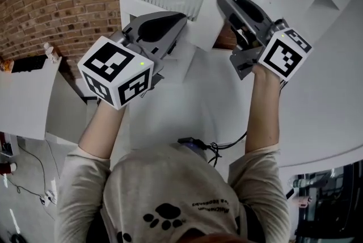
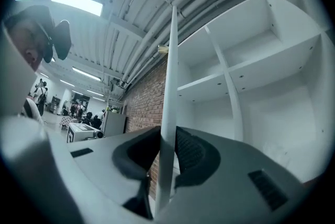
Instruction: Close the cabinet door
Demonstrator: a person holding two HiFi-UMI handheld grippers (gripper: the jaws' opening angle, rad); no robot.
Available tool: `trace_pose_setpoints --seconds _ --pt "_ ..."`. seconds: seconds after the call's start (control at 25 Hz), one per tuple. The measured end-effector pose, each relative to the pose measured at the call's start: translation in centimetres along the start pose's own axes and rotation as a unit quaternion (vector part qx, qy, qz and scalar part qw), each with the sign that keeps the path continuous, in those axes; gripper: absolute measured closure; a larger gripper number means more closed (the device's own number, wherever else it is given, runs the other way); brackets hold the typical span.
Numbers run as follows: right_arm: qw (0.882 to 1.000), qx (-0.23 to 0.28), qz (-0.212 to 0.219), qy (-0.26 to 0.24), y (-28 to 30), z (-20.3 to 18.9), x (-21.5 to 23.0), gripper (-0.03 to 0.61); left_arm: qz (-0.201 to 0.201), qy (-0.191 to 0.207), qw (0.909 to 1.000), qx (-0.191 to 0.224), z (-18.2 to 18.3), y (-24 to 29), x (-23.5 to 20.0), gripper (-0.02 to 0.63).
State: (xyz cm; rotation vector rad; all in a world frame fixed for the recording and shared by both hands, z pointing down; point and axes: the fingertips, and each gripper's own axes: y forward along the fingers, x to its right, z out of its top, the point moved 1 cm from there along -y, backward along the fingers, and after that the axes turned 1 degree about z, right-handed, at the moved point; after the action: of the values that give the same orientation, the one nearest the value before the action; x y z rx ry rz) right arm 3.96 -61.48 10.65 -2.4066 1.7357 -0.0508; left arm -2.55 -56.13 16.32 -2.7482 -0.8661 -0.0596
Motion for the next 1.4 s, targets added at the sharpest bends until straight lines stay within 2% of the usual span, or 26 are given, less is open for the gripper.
trace_pose_setpoints --seconds 0.24,0.68,1.08,1.4 --pt "0.999 0.005 0.047 0.008 -0.4 -0.8 3.1 0.492 0.035 0.012 0.9993 -0.01 -1.5 3.4 -0.4 0.604" --pt "0.994 0.008 0.109 0.018 0.1 -1.7 4.0 0.493 0.08 0.016 0.9965 -0.018 -2.8 4.9 0.1 0.604" --pt "0.987 0.006 0.161 0.029 1.4 -1.8 6.7 0.494 0.138 0.015 0.9898 -0.034 -3.8 7.6 -0.5 0.604" --pt "0.983 -0.001 0.179 0.036 2.3 -1.7 8.8 0.494 0.148 0.007 0.9883 -0.035 -3.8 9.9 -1.4 0.604"
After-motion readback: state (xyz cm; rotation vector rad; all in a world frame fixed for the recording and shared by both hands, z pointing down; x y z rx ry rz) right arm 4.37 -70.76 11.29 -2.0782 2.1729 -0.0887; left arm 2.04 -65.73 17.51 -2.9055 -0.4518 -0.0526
